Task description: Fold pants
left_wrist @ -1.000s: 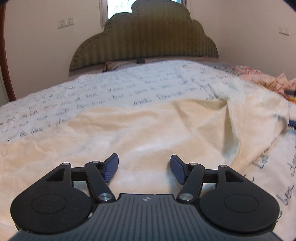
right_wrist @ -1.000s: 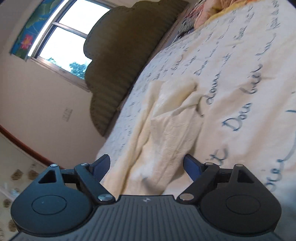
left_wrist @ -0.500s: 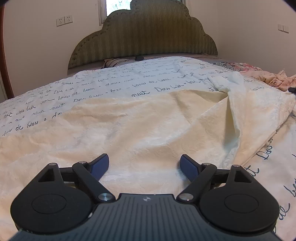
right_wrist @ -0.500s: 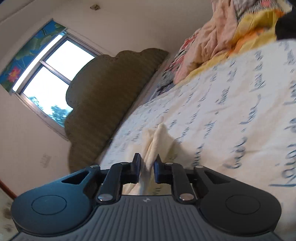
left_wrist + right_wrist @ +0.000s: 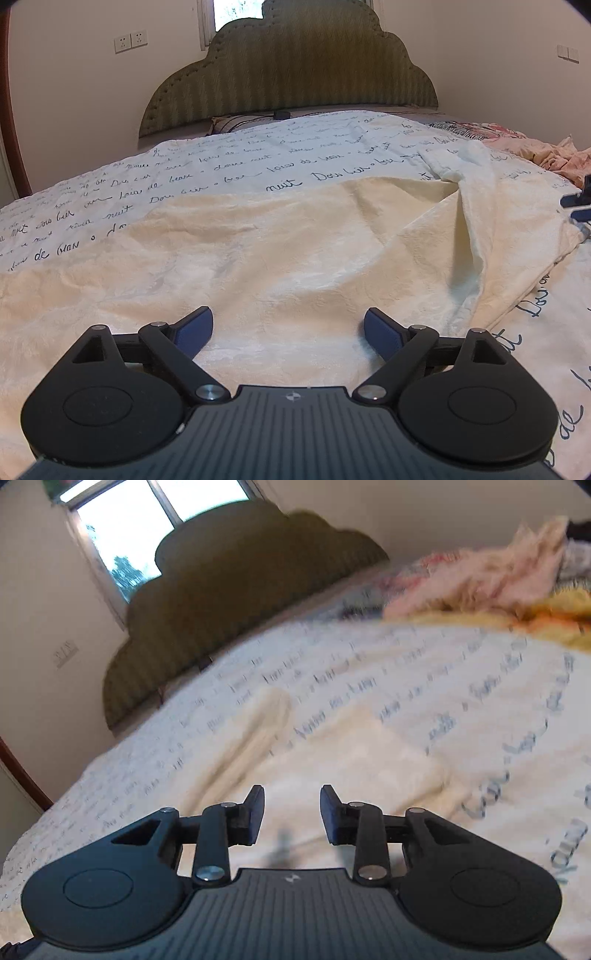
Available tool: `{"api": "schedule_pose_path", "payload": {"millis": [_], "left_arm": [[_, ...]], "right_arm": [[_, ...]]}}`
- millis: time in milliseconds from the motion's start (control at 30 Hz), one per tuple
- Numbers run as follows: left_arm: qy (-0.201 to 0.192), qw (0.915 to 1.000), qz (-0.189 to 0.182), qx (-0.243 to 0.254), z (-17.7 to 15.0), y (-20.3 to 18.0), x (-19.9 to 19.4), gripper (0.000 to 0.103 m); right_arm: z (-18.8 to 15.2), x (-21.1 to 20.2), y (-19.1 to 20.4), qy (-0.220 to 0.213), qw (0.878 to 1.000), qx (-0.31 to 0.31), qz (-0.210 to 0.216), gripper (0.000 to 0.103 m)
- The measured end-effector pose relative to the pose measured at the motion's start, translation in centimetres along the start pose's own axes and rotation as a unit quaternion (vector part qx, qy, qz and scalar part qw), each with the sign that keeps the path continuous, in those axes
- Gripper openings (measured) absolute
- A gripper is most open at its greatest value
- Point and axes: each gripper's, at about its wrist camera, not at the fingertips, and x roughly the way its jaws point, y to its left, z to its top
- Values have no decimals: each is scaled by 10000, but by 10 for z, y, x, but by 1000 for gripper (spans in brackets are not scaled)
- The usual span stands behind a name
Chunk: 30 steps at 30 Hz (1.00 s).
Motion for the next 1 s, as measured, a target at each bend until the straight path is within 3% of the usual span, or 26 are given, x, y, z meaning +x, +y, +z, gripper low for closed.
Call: {"api": "schedule_pose_path", "payload": {"millis": [33,67,133,167,233,300,367,467,600,633,667,700,733,767,800,900,1000], "left_arm": [[-1,10000,-6,-1,0,0,0,92],[1,10000,1,-3,0,0,0,92],[4,10000,-1,-13,0,1,0,93],[8,10000,-4,-18,0,1,1,93],[12,10000,-17,-37,0,1,1,93],[17,10000,-39,-69,0,2,2,94],[17,9999,-61,-97,0,3,2,94],[26,9998,-107,-152,0,5,3,94],[32,9995,-190,-244,0,8,3,95],[32,9995,-206,-257,0,8,4,96],[34,9994,-220,-262,0,8,4,96],[37,9994,-231,-265,0,9,4,97],[36,9993,-239,-268,0,9,4,97],[32,9993,-249,-280,0,9,4,97],[30,9992,-261,-296,0,9,4,97],[29,9992,-264,-302,0,10,4,97],[30,9992,-263,-300,0,9,4,98]], "right_arm": [[0,10,-10,93,9991,192,-357,31],[1,13,-20,-68,9965,396,-735,27],[5,6,-11,-541,9913,488,-1099,31],[6,5,11,-792,9875,19,-1365,31],[10,12,61,-918,9854,-1000,-1031,32],[18,35,107,-608,9832,-1674,-408,32],[25,67,149,-339,9763,-2131,-192,32],[28,132,191,174,9662,-2522,-505,32],[22,203,196,986,9605,-2314,-1190,37],[20,207,198,972,9598,-2320,-1247,47],[16,207,201,896,9560,-2474,-1300,52],[12,208,205,808,9485,-2754,-1342,51],[10,207,205,734,9428,-2963,-1340,43],[12,204,201,675,9441,-2949,-1310,16],[17,198,193,627,9531,-2707,-1201,10],[38,157,159,138,9836,-1628,-761,8],[51,99,121,-430,9945,-863,-419,8]]}}
